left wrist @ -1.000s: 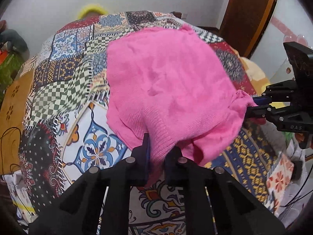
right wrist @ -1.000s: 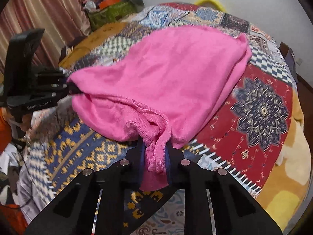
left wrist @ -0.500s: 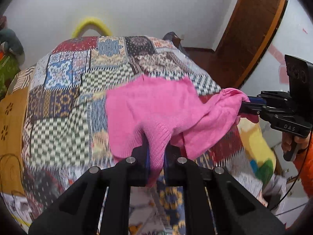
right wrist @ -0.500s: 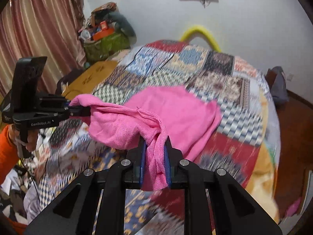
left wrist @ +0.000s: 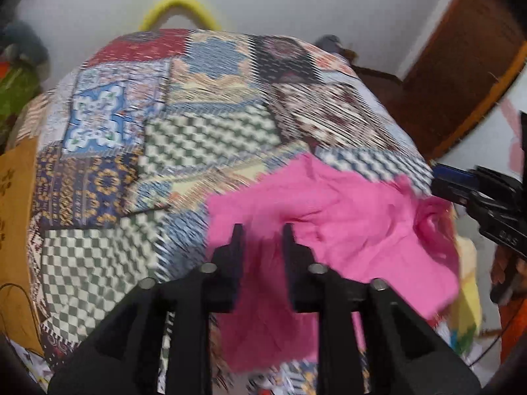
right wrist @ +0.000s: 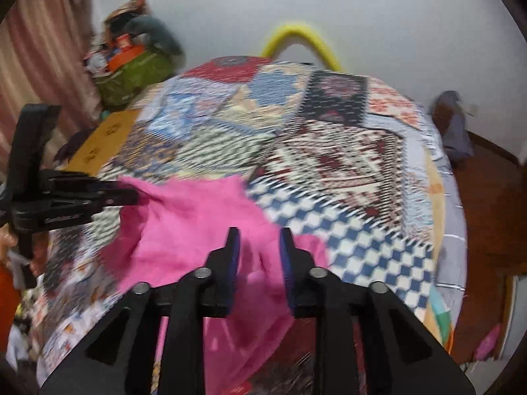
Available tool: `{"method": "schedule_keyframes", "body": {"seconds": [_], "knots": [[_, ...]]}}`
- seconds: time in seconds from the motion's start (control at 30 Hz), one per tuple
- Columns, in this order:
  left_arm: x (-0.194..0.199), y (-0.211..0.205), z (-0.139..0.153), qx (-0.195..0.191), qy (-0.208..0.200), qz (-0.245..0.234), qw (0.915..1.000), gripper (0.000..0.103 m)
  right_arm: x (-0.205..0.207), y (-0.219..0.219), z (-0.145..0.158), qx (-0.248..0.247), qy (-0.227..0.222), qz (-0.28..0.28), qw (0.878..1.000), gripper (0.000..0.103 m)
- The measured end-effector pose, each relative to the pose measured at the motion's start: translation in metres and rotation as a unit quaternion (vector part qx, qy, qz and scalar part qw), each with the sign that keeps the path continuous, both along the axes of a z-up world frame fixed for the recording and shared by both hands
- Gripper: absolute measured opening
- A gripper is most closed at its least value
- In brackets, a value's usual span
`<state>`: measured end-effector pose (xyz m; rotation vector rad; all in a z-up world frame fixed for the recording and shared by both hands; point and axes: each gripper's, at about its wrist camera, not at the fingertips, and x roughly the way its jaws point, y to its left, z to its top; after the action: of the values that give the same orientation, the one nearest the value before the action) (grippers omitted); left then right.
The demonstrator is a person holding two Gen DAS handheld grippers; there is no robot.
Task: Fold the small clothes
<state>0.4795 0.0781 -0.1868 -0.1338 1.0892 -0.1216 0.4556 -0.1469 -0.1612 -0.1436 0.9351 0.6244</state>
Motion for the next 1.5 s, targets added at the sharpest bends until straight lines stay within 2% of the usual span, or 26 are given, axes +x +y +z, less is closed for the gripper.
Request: {"method": "schedule_keyframes", "body": {"seconds": [0.03, 0.07, 0.2, 0.23, 0.27, 0.3, 0.37, 0.53, 0.77, 0.83, 0.87, 0.9, 0.93, 0.97, 1.03, 1.1, 1.23, 1.5], "knots": [[0.001, 0.004, 0.0, 0.002, -0.007, 0.011, 0.9999, 0.042, 0.002, -0.002, 0.0, -0.001, -0.003, -0.01, 1.0, 0.04], [0.001, 0.007, 0.0, 0.003, -0.015, 0.02, 0.9997, 0.047, 0.004, -0.005, -0.001, 0.007, 0.003, -0.014, 1.0, 0.047], [-0.01, 0.016, -0.006, -0.001, -0.016, 0.021, 0.9997, 0.057, -0.005, -0.017, 0.002, 0.017, 0.01, -0.011, 1.0, 0.052], [-0.014, 0.017, -0.008, -0.001, -0.011, 0.02, 0.9997, 0.059, -0.01, -0.02, 0.001, 0.019, 0.014, -0.011, 1.0, 0.056], [-0.02, 0.018, -0.013, -0.001, -0.003, 0.019, 0.9998, 0.06, -0.013, -0.023, 0.0, 0.021, 0.021, -0.012, 0.999, 0.066], [-0.025, 0.019, -0.016, -0.006, 0.003, 0.02, 0.9998, 0.061, -0.017, -0.026, -0.002, 0.025, 0.028, -0.015, 0.999, 0.07], [-0.034, 0.021, -0.028, -0.023, 0.018, 0.023, 0.9993, 0.064, -0.027, -0.032, -0.007, 0.034, 0.033, -0.015, 0.999, 0.072], [-0.044, 0.017, -0.055, -0.051, 0.054, 0.032, 0.9967, 0.065, -0.042, -0.037, -0.037, 0.051, 0.091, -0.014, 0.994, 0.073], [-0.031, 0.006, -0.059, -0.099, 0.039, 0.03, 0.9939, 0.065, -0.032, -0.034, -0.06, 0.091, 0.126, -0.03, 0.987, 0.072], [-0.026, 0.005, -0.059, -0.106, 0.034, 0.027, 0.9934, 0.062, -0.026, -0.032, -0.066, 0.101, 0.132, -0.034, 0.986, 0.068], [-0.024, 0.004, -0.059, -0.109, 0.03, 0.027, 0.9932, 0.053, -0.024, -0.031, -0.067, 0.107, 0.132, -0.034, 0.985, 0.06], [-0.022, 0.003, -0.059, -0.111, 0.026, 0.028, 0.9931, 0.049, -0.022, -0.029, -0.069, 0.111, 0.134, -0.033, 0.984, 0.053], [-0.021, 0.003, -0.058, -0.115, 0.023, 0.028, 0.9927, 0.04, -0.022, -0.028, -0.07, 0.115, 0.135, -0.033, 0.984, 0.05], [-0.02, 0.003, -0.057, -0.118, 0.021, 0.029, 0.9924, 0.027, -0.02, -0.027, -0.071, 0.12, 0.137, -0.034, 0.983, 0.038], [-0.021, 0.005, -0.055, -0.132, 0.021, 0.025, 0.9907, 0.016, -0.021, -0.025, -0.071, 0.129, 0.143, -0.031, 0.981, 0.025], [-0.027, 0.006, -0.052, -0.145, 0.022, 0.025, 0.9889, 0.015, -0.025, -0.024, -0.067, 0.131, 0.142, -0.026, 0.981, 0.02], [-0.053, 0.007, -0.036, -0.144, 0.012, 0.014, 0.9894, 0.014, -0.042, -0.023, -0.05, 0.125, 0.122, -0.007, 0.985, 0.017], [-0.138, 0.014, 0.017, -0.136, -0.028, 0.008, 0.9903, 0.014, -0.095, -0.016, -0.011, 0.138, 0.102, 0.039, 0.984, 0.017]]}}
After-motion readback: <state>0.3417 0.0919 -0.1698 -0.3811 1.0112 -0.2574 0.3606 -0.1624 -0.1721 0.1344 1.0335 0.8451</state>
